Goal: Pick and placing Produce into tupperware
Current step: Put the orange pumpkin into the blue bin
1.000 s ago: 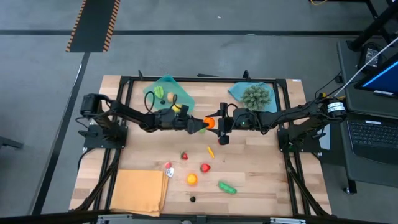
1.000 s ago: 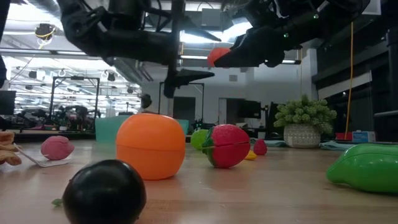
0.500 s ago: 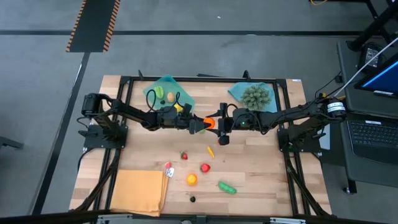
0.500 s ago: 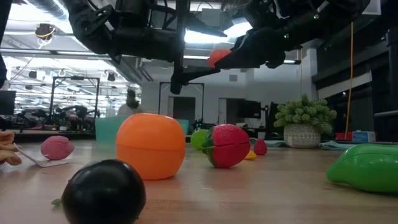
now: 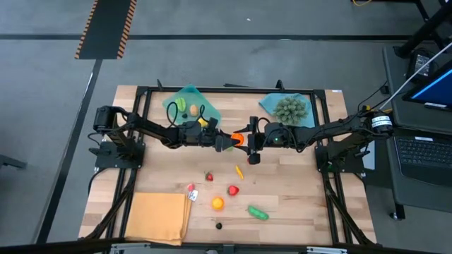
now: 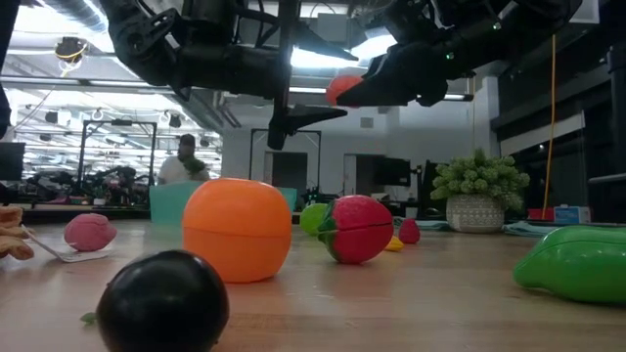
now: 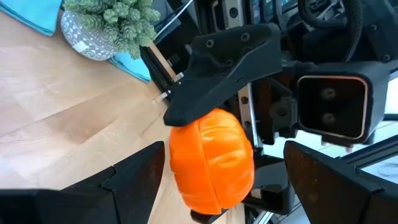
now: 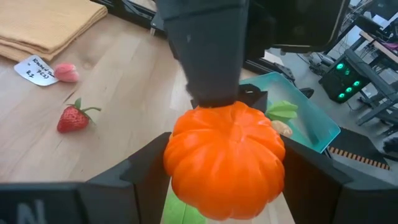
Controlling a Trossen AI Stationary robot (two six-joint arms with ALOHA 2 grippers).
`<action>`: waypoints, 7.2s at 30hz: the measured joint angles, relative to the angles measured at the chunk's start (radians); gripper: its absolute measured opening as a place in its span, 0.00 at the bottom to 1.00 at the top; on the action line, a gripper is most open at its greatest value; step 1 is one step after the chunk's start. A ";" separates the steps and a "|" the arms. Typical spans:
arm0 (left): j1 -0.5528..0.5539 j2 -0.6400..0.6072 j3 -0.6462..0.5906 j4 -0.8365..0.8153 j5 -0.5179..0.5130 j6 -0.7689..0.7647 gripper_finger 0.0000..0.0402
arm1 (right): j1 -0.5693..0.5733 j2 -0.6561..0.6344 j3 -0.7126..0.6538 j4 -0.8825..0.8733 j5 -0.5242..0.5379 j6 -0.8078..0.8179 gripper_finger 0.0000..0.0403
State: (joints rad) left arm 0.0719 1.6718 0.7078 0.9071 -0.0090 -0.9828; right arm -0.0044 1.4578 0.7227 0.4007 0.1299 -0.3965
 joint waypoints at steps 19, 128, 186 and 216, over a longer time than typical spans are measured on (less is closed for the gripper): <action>0.005 0.025 0.063 -0.072 0.042 0.022 0.68 | 0.001 0.000 0.000 -0.010 0.000 0.006 0.62; 0.249 -0.698 -0.436 -0.223 -0.010 0.941 0.38 | -0.053 -0.491 -0.449 0.237 -0.046 0.415 0.76; 0.471 -0.599 -0.032 -1.079 -0.356 0.826 0.38 | -0.053 -0.490 -0.449 0.171 0.072 0.387 0.26; 0.657 -0.218 0.224 -1.304 -0.127 0.862 0.38 | -0.074 -0.490 -0.449 0.127 0.072 0.365 0.26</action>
State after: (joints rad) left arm 0.7293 1.4541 0.9314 -0.3969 -0.1356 -0.1207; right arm -0.0780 0.9680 0.2741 0.5278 0.2020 -0.0315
